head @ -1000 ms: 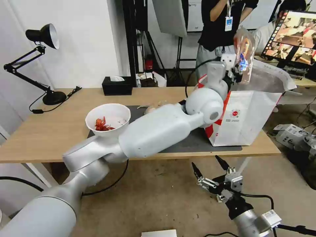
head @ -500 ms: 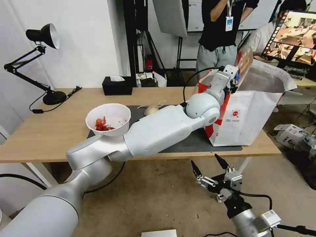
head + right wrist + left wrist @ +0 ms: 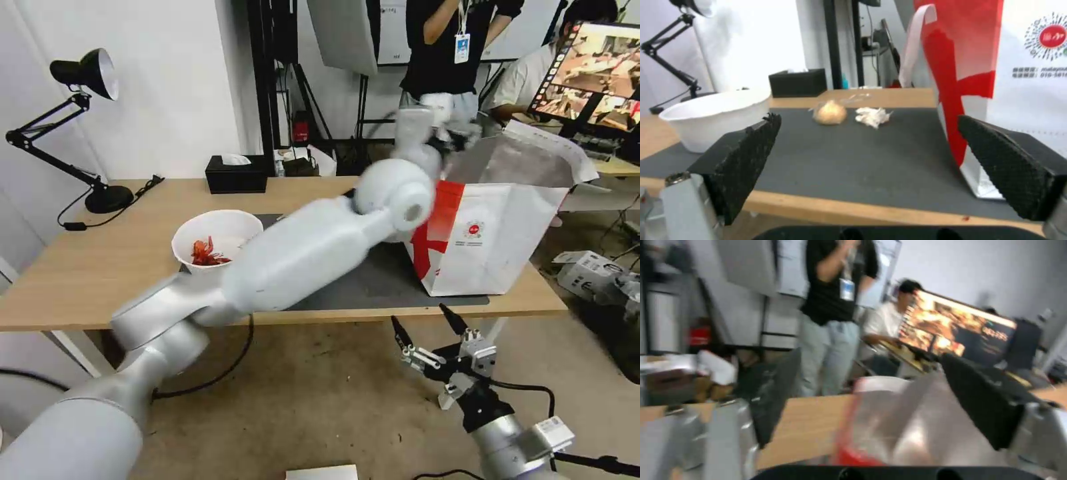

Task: Pick up the trash from the table and place it into the takeout bag.

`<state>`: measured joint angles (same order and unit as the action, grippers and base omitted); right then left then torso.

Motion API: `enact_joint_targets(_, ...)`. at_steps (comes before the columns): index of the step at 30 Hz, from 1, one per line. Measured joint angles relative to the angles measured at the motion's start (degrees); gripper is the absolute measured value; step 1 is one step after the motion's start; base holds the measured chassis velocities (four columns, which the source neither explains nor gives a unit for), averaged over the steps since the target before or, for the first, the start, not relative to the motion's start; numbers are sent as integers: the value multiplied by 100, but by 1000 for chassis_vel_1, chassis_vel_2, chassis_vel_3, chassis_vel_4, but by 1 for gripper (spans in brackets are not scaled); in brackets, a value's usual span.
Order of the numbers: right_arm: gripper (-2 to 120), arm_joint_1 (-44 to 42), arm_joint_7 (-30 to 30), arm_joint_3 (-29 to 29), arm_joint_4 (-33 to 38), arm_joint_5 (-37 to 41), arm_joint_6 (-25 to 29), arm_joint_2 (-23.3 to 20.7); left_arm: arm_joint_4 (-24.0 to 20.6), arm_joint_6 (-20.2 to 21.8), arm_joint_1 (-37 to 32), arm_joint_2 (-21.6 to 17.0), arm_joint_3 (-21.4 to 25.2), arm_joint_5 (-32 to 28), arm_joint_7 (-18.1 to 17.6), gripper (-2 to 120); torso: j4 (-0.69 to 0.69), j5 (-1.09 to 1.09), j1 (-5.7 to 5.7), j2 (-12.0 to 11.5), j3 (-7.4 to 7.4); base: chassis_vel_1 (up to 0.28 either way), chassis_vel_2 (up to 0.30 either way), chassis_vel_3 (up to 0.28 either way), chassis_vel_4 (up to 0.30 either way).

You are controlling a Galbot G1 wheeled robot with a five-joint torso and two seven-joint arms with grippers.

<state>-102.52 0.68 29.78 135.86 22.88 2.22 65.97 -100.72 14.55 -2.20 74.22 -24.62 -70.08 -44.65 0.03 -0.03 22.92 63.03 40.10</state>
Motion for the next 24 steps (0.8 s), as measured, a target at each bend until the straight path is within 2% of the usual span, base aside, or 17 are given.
enact_joint_targets(1, 100, 0, 0, 0, 0, 0, 0, 0, 0, 0, 0, 0, 0, 0, 0, 90, 0, 0, 0, 0, 0, 0, 0, 0, 0)
enact_joint_targets(2, 100, 60, 17, 20, -18, 16, -8, -9, -312, -25, -193, -305, 130, 4, -24, 96, -1, -1, -1, 0, 0, 0, 0, 0, 0)
enact_joint_targets(4, 100, 89, 27, 26, -31, 25, -11, -15, -439, -34, -288, -443, 193, 12, -28, 97, -1, -1, 0, 0, 0, 0, 0, 0, 0)
enact_joint_targets(6, 100, 261, 97, 39, -93, 70, -28, -78, -1240, -65, -1084, -1419, 853, 223, 112, 100, -4, -1, 0, 0, 0, 0, 0, 0, 0)
enact_joint_targets(7, 100, 261, 97, 39, -93, 70, -28, -78, -1240, -65, -1084, -1419, 853, 223, 112, 100, -4, -1, 0, 0, 0, 0, 0, 0, 0)
enact_joint_targets(10, 100, 311, 149, 87, -96, 112, -45, -165, -1985, -69, -2495, -2371, 2100, 625, 621, 100, -2, -2, 0, 0, 0, 0, 0, 0, 0)
enact_joint_targets(11, 100, 311, 149, 87, -96, 112, -45, -165, -1985, -69, -2495, -2371, 2100, 625, 621, 100, -2, -2, 0, 0, 0, 0, 0, 0, 0)
enact_joint_targets(13, 100, 305, 160, 122, -92, 117, -47, -175, -2447, -170, -3604, -2816, 2913, 1031, 974, 100, 2, -3, 0, 0, 0, 0, 0, 0, 0)
enact_joint_targets(14, 100, 305, 160, 122, -92, 117, -47, -175, -2447, -170, -3604, -2816, 2913, 1031, 974, 100, 2, -3, 0, 0, 0, 0, 0, 0, 0)
enact_joint_targets(16, 100, 301, 160, 145, -89, 118, -47, -147, -2693, -301, -4306, -3023, 3344, 1331, 1166, 100, -1, 0, -1, 0, 0, 0, 0, 0, 0)
enact_joint_targets(17, 100, 289, 161, 186, -82, 119, -46, -122, -2923, -402, -5021, -3125, 3800, 1661, 1340, 100, 1, 1, -1, 1, -1, 0, 0, 0, 0)
enact_joint_targets(18, 100, 289, 161, 186, -82, 119, -46, -122, -2923, -402, -5021, -3125, 3800, 1661, 1340, 100, 1, 1, -1, 1, -1, 0, 0, 0, 0)
enact_joint_targets(19, 100, 264, 161, 273, -59, 106, -33, -87, -3167, -472, -5778, -3101, 4307, 1959, 1541, 100, 0, 0, -1, 1, -1, 0, 0, 0, 0)
enact_joint_targets(21, 100, 210, 178, 435, 6, 98, -11, -22, -3584, -726, -7371, -2677, 5287, 2773, 2111, 100, -3, 1, -1, 1, -1, 0, 0, 0, 0)
enact_joint_targets(22, 100, 210, 178, 435, 6, 98, -11, -22, -3584, -726, -7371, -2677, 5287, 2773, 2111, 100, -3, 1, -1, 1, -1, 0, 0, 0, 0)
enact_joint_targets(23, 100, 178, 183, 502, 44, 88, 25, 6, -3756, -1060, -8279, -2289, 5745, 3354, 2505, 100, -2, 2, -1, 1, -1, 0, 0, 0, 0)
enact_joint_targets(24, 100, 146, 183, 538, 67, 79, 50, 37, -3842, -1273, -8767, -2002, 5971, 3663, 2698, 100, -2, 4, -1, 1, -1, 0, 0, 0, 0)
